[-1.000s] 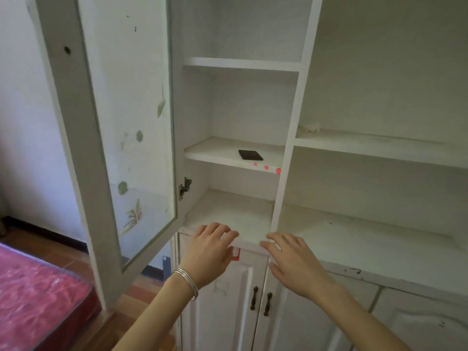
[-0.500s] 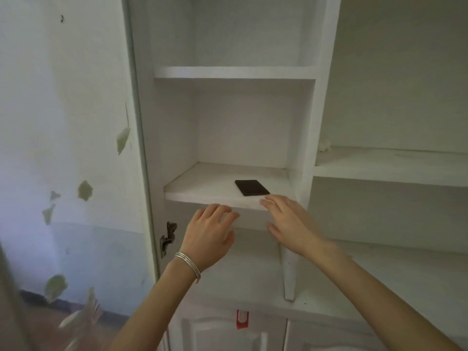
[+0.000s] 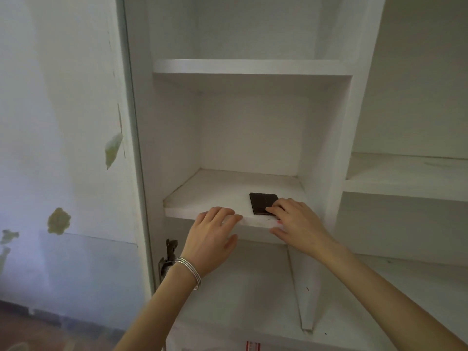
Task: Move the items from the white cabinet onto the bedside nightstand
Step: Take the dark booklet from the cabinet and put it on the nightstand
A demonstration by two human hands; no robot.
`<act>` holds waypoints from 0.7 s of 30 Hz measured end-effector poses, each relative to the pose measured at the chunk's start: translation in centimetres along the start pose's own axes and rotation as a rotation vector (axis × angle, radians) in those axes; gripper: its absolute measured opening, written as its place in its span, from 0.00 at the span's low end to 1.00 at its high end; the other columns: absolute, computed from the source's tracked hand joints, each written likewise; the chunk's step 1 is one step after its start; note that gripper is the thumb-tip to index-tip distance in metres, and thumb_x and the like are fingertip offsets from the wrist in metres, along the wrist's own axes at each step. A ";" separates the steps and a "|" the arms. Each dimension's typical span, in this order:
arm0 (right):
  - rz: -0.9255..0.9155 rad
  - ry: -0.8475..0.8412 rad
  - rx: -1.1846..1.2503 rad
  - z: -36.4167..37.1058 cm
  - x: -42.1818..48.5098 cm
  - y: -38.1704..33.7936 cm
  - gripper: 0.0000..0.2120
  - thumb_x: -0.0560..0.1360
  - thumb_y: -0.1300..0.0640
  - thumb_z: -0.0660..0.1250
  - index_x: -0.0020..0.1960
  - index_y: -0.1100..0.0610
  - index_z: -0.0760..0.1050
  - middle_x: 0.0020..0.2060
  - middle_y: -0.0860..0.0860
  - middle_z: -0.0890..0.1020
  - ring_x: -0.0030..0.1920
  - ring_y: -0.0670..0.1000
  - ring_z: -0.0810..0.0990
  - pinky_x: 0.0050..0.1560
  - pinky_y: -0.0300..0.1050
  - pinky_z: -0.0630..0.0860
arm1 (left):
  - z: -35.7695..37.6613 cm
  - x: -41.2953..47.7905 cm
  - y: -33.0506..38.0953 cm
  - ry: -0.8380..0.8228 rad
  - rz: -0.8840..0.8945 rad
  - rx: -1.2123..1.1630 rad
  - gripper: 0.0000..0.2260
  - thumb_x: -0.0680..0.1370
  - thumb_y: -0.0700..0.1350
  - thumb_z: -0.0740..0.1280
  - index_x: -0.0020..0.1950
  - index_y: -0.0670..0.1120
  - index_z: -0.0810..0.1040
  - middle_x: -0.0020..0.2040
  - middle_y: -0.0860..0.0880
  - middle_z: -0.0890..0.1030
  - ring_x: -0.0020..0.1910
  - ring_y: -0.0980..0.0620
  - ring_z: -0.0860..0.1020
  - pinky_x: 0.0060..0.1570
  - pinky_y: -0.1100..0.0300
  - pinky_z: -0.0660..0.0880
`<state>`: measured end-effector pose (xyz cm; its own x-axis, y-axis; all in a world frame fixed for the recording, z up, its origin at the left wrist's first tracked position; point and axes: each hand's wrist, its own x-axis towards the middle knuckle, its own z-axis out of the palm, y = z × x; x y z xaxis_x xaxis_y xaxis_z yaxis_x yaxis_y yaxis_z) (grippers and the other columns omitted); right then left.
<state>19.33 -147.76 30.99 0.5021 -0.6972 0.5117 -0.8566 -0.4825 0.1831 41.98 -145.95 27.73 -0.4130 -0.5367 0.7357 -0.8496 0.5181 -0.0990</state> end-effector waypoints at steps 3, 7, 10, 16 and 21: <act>-0.035 0.095 0.011 -0.2 -0.5 0.2 0.18 0.66 0.59 0.74 0.55 0.60 0.78 0.47 0.54 0.79 0.45 0.56 0.78 0.46 0.49 0.73 | 0.2 0.0 0.5 -0.039 -0.007 0.001 0.20 0.67 0.45 0.73 0.58 0.47 0.77 0.54 0.49 0.79 0.53 0.47 0.77 0.51 0.53 0.74; 0.043 -0.070 0.032 -0.3 0.3 0.7 0.29 0.72 0.48 0.67 0.69 0.58 0.65 0.64 0.54 0.71 0.62 0.54 0.71 0.63 0.48 0.65 | 0.1 0.2 1.1 -0.080 -0.012 0.003 0.21 0.67 0.46 0.72 0.59 0.47 0.76 0.55 0.49 0.79 0.54 0.47 0.76 0.52 0.53 0.73; 0.068 -0.074 0.083 0.4 0.3 0.6 0.30 0.72 0.48 0.69 0.69 0.58 0.65 0.65 0.55 0.72 0.62 0.55 0.71 0.61 0.48 0.67 | -0.1 0.1 1.1 -0.075 -0.020 0.009 0.21 0.67 0.45 0.73 0.59 0.47 0.76 0.55 0.49 0.79 0.55 0.47 0.76 0.52 0.52 0.74; -0.079 0.208 0.174 -0.2 -0.8 0.6 0.16 0.64 0.64 0.75 0.51 0.56 0.80 0.44 0.51 0.82 0.43 0.54 0.80 0.41 0.46 0.73 | -1.2 -0.5 0.5 -0.011 -0.039 0.030 0.20 0.67 0.41 0.73 0.58 0.46 0.77 0.54 0.48 0.79 0.53 0.46 0.77 0.50 0.53 0.74; -0.084 0.271 0.549 -2.2 -3.2 1.3 0.12 0.66 0.70 0.70 0.44 0.55 0.81 0.46 0.47 0.80 0.50 0.47 0.75 0.52 0.42 0.71 | -2.3 -0.7 1.1 0.042 -0.063 0.040 0.14 0.76 0.42 0.58 0.57 0.45 0.77 0.53 0.48 0.79 0.52 0.47 0.77 0.49 0.53 0.74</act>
<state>16.34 -144.98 31.45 0.4550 -0.5204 0.7226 -0.5929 -0.7825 -0.1902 42.08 -143.47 28.60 -0.3449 -0.5385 0.7688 -0.8861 0.4569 -0.0775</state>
